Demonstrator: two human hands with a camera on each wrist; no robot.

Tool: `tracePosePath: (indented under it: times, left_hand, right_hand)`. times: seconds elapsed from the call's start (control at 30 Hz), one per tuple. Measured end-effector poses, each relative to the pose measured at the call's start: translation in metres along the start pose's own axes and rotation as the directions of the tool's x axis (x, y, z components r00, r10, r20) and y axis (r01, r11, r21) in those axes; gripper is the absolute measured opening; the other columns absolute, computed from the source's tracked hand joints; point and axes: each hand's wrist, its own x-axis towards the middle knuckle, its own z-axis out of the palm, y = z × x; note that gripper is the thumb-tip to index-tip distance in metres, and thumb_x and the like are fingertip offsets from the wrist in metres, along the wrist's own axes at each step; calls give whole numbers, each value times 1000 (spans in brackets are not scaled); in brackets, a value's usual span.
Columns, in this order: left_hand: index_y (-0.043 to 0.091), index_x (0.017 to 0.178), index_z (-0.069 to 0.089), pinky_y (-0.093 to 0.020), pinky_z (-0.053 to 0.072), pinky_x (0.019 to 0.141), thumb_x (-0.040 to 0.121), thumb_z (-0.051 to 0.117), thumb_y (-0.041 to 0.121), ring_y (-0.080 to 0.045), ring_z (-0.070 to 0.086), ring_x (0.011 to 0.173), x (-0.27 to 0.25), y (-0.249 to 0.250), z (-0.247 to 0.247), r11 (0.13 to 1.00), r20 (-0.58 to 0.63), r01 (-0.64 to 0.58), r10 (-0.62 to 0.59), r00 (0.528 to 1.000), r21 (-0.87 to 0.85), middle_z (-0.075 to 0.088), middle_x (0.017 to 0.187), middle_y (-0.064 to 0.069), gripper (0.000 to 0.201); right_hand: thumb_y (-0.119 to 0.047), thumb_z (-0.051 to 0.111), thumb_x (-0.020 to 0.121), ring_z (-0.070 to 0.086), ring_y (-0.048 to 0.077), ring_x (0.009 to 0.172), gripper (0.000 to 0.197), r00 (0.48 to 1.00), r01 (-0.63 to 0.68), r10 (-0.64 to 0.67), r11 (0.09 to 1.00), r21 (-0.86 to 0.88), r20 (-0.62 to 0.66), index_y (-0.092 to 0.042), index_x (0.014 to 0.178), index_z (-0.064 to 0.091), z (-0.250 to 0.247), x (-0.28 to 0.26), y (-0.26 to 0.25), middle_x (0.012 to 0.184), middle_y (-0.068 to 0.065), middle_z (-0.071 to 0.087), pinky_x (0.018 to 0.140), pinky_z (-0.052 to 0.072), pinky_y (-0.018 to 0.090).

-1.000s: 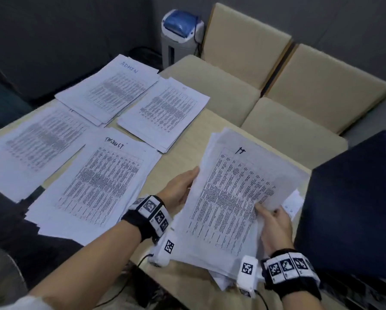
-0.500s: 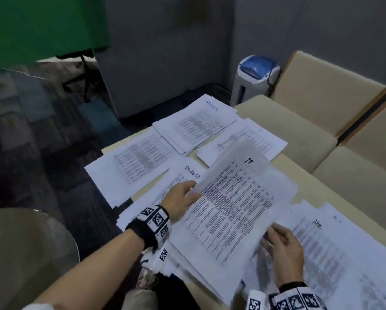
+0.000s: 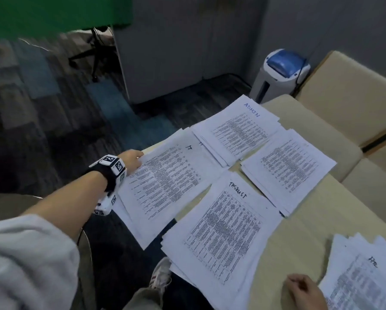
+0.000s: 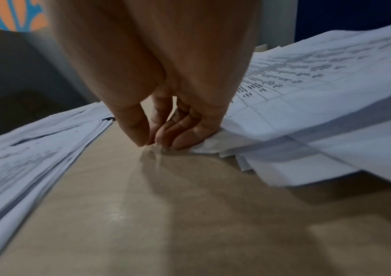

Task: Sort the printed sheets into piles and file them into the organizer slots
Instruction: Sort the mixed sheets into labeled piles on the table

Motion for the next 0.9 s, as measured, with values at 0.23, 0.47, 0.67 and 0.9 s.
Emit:
tracePosePath:
  times: [0.23, 0.47, 0.67, 0.9]
  left_hand:
    - [11, 129, 56, -34, 45, 92, 92, 53, 13, -33, 57, 114, 47, 0, 5, 992, 3, 40, -40, 999, 122, 59, 130, -15, 36]
    - [8, 122, 49, -47, 43, 94, 91, 58, 33, -35, 52, 114, 55, 52, -4, 961, -188, 29, 24, 982, 276, 53, 124, -16, 41]
    - [15, 88, 63, -33, 53, 76, 92, 59, 41, -23, 67, 82, 25, 154, -42, 911, 69, -304, 297, 952, 278, 71, 91, -4, 26]
    - [15, 90, 65, -30, 54, 64, 92, 61, 41, -13, 70, 72, -54, 279, -26, 862, 20, -505, 504, 863, 54, 71, 81, 5, 26]
  right_hand:
    - [9, 74, 79, 62, 27, 78, 8, 999, -51, 51, 994, -93, -10, 3, 76, 69, 0, -1, -6, 82, 16, 72, 64, 47, 16]
    - [11, 63, 86, 68, 24, 65, 2, 988, -117, 131, 982, 149, -86, 11, 87, 66, -16, -10, -16, 73, 20, 71, 52, 53, 12]
    - [5, 63, 91, 67, 18, 65, 14, 956, -102, 177, 948, 301, -234, 10, 104, 63, -64, -3, 12, 87, 22, 65, 49, 52, 11]
    - [-7, 65, 92, 64, 32, 95, 8, 902, -158, 237, 959, 234, -362, -1, 97, 69, -127, 4, 53, 98, 17, 68, 87, 52, 40]
